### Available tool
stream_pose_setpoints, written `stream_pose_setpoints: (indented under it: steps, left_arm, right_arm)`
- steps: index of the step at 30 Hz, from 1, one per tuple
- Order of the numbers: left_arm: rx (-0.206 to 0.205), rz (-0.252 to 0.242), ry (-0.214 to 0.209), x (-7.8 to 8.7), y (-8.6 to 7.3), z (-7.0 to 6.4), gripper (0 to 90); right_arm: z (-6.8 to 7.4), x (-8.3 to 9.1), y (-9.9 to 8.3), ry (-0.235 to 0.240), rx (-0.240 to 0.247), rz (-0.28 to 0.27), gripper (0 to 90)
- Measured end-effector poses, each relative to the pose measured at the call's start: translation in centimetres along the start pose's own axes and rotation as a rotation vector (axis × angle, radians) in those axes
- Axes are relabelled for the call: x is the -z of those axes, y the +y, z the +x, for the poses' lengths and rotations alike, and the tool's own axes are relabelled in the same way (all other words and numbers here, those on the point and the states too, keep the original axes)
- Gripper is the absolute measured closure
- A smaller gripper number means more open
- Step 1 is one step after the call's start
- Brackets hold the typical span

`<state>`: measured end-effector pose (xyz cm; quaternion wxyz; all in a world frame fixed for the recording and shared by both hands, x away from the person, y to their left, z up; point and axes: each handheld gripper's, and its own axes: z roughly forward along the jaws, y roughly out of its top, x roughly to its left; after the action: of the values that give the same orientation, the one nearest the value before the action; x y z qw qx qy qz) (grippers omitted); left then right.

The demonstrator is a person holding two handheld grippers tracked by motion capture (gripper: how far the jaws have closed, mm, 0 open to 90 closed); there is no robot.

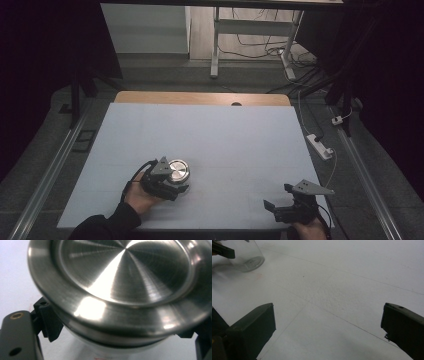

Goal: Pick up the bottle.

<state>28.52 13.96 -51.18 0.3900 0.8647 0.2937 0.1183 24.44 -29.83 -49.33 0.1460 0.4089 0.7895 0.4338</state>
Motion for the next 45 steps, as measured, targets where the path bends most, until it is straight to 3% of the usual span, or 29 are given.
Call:
stream_pose_setpoints:
  steps: [15, 26, 34, 39, 45]
  left_arm:
    - [-0.018, -0.047, -0.046, 1.2, 2.3, 0.3, 15.4]
    - [-0.08, -0.039, -0.09, 1.5, 5.1, -0.3, 15.4]
    - [-0.096, -0.051, -0.106, 2.0, 7.4, -0.2, 15.5]
    - [-0.082, -0.073, -0.125, 1.8, 8.1, -0.3, 15.5]
    - [-0.1, -0.062, -0.127, 1.2, 8.6, -0.9, 15.5]
  right_arm:
    - [0.0, 0.1, 0.0, 0.0, -0.007, -0.01, 0.0]
    - [-0.1, 0.2, 0.0, 0.0, -0.011, -0.018, 0.0]
    - [0.0, 0.2, 0.0, 0.004, -0.002, -0.016, 0.0]
    - [0.1, 0.1, 0.0, 0.004, 0.006, -0.013, 0.0]
    - [0.1, 0.1, 0.0, 0.009, 0.008, -0.008, 0.0]
